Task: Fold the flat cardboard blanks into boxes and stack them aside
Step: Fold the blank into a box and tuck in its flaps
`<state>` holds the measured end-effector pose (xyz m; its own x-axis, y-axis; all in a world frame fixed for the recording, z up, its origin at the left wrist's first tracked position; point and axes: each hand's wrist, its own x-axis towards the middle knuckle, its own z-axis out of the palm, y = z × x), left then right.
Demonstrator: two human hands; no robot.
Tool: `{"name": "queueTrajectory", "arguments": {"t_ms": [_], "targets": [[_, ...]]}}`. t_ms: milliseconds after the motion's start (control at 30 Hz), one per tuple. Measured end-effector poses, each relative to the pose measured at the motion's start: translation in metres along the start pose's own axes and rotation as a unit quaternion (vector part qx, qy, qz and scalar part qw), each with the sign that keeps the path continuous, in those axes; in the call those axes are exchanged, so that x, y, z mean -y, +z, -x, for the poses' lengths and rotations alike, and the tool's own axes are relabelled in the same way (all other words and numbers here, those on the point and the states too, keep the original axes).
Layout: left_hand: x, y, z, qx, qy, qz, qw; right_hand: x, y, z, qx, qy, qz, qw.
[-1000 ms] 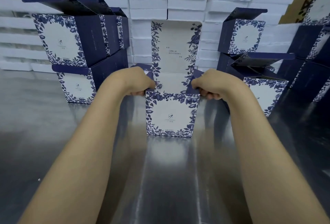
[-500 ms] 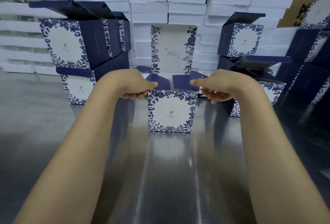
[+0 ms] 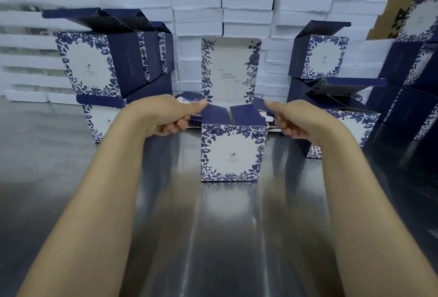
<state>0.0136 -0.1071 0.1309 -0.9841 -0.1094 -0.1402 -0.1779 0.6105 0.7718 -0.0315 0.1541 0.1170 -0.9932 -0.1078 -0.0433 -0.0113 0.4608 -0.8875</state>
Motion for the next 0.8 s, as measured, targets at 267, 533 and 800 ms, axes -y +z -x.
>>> {"name": "queueTrajectory", "arguments": {"t_ms": [267,533,800], "targets": [[-0.005,0.042,-0.029,-0.052,0.125,0.264,0.955,-0.007,0.037,-0.013,0.002,-0.182,-0.146,0.972],[0.014,0.03,-0.033,-0.019,0.144,0.214,0.966,-0.015,0.032,-0.017,0.006,-0.141,-0.278,0.95],[0.003,0.033,-0.02,-0.028,0.255,-0.046,0.965,-0.012,0.02,-0.013,0.054,-0.198,0.019,0.978]]}}
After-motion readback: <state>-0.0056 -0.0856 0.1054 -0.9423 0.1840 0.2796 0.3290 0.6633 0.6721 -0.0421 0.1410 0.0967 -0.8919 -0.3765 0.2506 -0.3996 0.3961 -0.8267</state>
